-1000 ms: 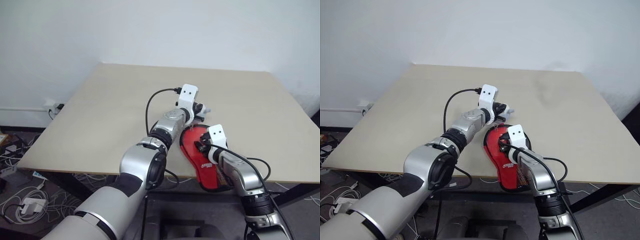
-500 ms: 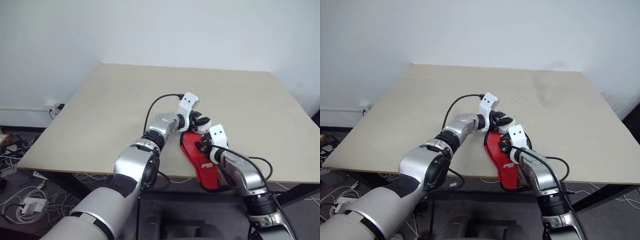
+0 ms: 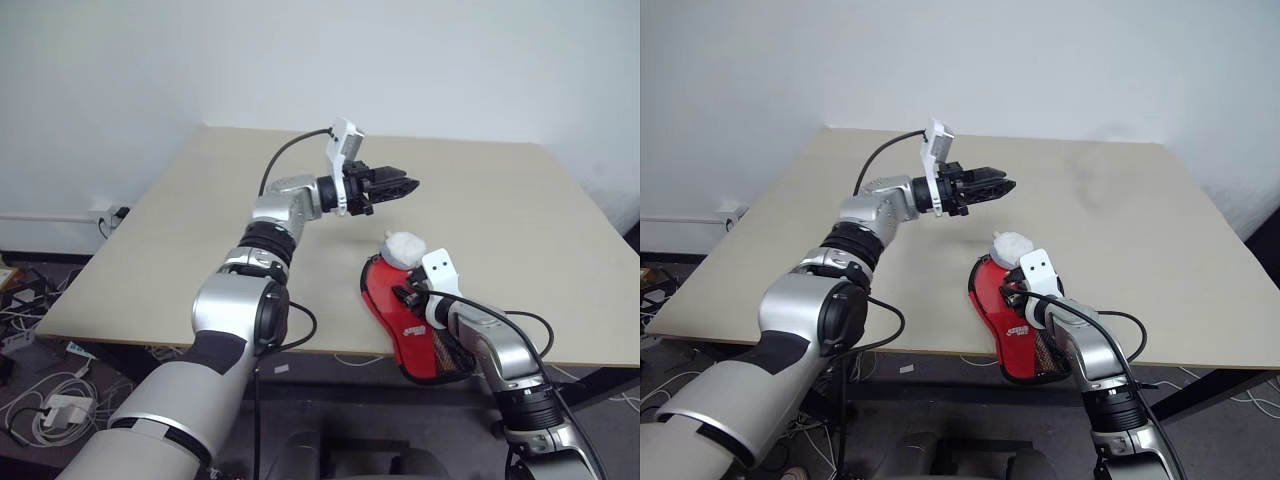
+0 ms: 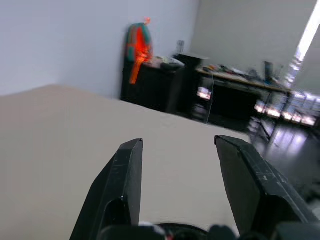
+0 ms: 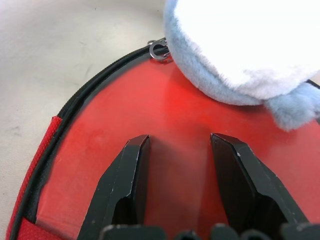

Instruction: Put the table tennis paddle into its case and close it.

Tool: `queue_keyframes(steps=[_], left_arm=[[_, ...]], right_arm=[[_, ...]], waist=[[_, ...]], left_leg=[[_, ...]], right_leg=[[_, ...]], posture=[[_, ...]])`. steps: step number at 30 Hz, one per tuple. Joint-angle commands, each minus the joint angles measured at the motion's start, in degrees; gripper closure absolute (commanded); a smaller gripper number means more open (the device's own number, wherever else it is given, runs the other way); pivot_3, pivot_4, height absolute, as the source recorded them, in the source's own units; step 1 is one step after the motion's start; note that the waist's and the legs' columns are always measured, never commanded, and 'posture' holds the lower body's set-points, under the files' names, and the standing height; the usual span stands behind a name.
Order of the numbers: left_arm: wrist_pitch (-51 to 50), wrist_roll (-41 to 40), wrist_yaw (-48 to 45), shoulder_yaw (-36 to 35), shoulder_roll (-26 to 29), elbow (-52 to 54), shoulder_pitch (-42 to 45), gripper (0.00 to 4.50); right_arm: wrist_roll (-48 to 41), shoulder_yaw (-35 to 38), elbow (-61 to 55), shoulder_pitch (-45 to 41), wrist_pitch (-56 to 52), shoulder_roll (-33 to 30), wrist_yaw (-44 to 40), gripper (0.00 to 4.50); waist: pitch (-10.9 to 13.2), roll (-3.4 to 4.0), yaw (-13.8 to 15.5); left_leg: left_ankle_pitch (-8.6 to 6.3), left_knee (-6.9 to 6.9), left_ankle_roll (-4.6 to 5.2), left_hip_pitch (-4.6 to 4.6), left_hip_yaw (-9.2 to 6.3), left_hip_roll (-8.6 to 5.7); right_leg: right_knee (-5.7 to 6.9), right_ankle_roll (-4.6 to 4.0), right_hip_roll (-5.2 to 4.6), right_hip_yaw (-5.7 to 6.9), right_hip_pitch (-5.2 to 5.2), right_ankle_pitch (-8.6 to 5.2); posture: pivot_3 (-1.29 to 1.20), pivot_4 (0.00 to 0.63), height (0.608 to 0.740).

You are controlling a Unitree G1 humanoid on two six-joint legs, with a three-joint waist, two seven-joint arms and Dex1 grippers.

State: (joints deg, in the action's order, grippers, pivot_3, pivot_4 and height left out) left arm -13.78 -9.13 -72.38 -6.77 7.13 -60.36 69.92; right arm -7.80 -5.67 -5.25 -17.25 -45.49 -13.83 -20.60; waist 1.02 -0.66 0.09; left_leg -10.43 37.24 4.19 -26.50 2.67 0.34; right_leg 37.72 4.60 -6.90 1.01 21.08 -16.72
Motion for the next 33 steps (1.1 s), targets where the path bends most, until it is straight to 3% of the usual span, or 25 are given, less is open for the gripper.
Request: queue_keyframes(steps=[1,4,5,7,11,17,21,33], left_arm=[[-3.4,1.6,-4.8,6.7,2.5,12.5,-9.1,2.15],[-7.5,1.4,-6.1,11.0,5.3,23.4,-17.6,2.15],[-8.4,1.5,-5.4,11.9,5.9,26.1,-19.9,2.12],[-10.5,0.8,-3.3,12.7,6.0,29.9,-22.7,2.11],[-13.6,-0.8,2.1,13.2,3.1,34.4,-25.6,2.11],[-15.2,-0.2,5.9,18.8,-0.7,39.5,-30.1,2.11],[-9.8,4.9,9.0,25.8,-0.9,39.9,-33.9,2.11],[-4.3,7.6,17.8,26.6,-3.2,31.5,-32.8,2.11]], right_arm=[[-1.8,4.7,-0.2,0.2,-1.1,-0.7,0.9,2.43],[-3.1,6.9,-1.4,0.1,-1.6,-2.2,-0.2,2.43],[-4.1,7.9,-2.3,0.0,-2.0,-2.7,-0.8,2.25],[-5.6,9.3,-3.1,-0.4,-2.4,-3.2,-1.8,1.83],[-7.0,10.5,-3.9,-1.3,-1.7,-4.3,-3.0,0.48],[-10.0,14.2,-3.8,-5.2,-2.0,-3.1,-1.2,0.48],[-10.2,15.5,-2.0,-7.6,-2.6,-3.3,0.6,0.48],[-13.9,16.3,3.9,-12.4,-5.7,-1.1,2.1,0.48]], waist=[[0.0,0.10,0.0],[0.0,0.13,0.0],[0.0,0.12,0.0],[0.0,0.13,0.1],[0.0,0.13,0.2],[0.0,0.18,0.0],[0.0,0.25,0.0],[0.0,0.30,0.1]], left_leg=[[0.00,-0.02,-0.01,0.01,0.02,0.01],[0.01,-0.01,-0.02,-0.05,0.06,0.04],[0.01,0.01,-0.02,-0.08,0.05,0.04],[0.01,0.04,-0.01,-0.11,0.04,0.04],[-0.03,0.08,0.06,-0.10,0.00,0.02],[-0.05,0.06,0.11,-0.08,0.03,0.04],[-0.01,0.02,0.04,-0.06,0.07,0.05],[-0.07,0.04,0.14,-0.04,0.08,0.02]], right_leg=[[0.00,0.00,0.00,-0.03,0.00,0.00],[0.07,0.00,0.03,-0.09,0.11,0.00],[0.07,0.00,0.03,-0.08,0.14,0.00],[0.07,0.00,0.02,-0.08,0.15,0.00],[0.05,0.00,0.00,-0.04,0.09,0.00],[0.07,0.00,0.03,-0.09,0.08,0.00],[0.05,0.00,0.04,-0.12,0.09,0.00],[0.04,0.00,0.00,-0.12,0.08,0.00]], posture=[[0.00,0.000,0.715],[0.00,0.000,0.715],[0.00,0.000,0.715],[0.00,0.000,0.715],[0.00,0.000,0.715],[0.00,0.000,0.715],[0.00,0.000,0.715],[0.00,0.000,0.715]])
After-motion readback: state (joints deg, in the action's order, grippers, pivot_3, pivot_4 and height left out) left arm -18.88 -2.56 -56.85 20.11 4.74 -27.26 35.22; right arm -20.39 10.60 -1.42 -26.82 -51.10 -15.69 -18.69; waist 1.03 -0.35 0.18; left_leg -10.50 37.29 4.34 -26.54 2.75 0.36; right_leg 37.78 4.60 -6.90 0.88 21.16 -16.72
